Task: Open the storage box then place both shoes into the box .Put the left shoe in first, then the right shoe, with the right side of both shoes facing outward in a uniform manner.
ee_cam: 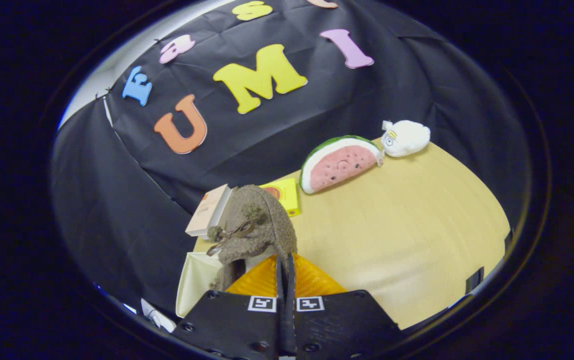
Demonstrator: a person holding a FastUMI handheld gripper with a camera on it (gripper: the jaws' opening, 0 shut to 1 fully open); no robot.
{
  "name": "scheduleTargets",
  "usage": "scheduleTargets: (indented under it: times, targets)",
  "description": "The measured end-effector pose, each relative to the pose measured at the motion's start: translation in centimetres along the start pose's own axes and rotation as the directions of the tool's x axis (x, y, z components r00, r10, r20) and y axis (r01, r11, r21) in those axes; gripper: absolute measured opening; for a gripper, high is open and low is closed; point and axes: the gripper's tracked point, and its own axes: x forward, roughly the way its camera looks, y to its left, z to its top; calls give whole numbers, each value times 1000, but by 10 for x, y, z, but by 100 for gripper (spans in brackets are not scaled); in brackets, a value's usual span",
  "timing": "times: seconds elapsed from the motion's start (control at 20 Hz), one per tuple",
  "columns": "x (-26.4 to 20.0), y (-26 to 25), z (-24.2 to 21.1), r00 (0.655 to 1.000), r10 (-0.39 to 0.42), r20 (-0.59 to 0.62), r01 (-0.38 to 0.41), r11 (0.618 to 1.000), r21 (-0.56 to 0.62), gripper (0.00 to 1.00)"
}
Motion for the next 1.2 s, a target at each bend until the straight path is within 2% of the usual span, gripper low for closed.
scheduleTargets:
  times: [0.2, 0.45, 0.55, 0.8, 1.0, 1.15, 1.2]
  targets:
    - [21, 73, -39, 1000, 17, -15, -17, 1000, 13, 0]
    - [45, 111, -76, 999, -25, 31, 24, 998, 54, 0]
    - [51, 116, -83, 997, -41, 59, 39, 998, 49, 0]
    - [65, 106, -112, 992, -121, 42, 120, 993, 15, 0]
    - [75, 99, -129, 990, -139, 11, 139, 990, 38, 0]
    - [77, 103, -136, 994, -107, -11, 108, 993, 39, 13]
    - [74, 106, -134, 996, -94, 0, 94, 995, 30, 13]
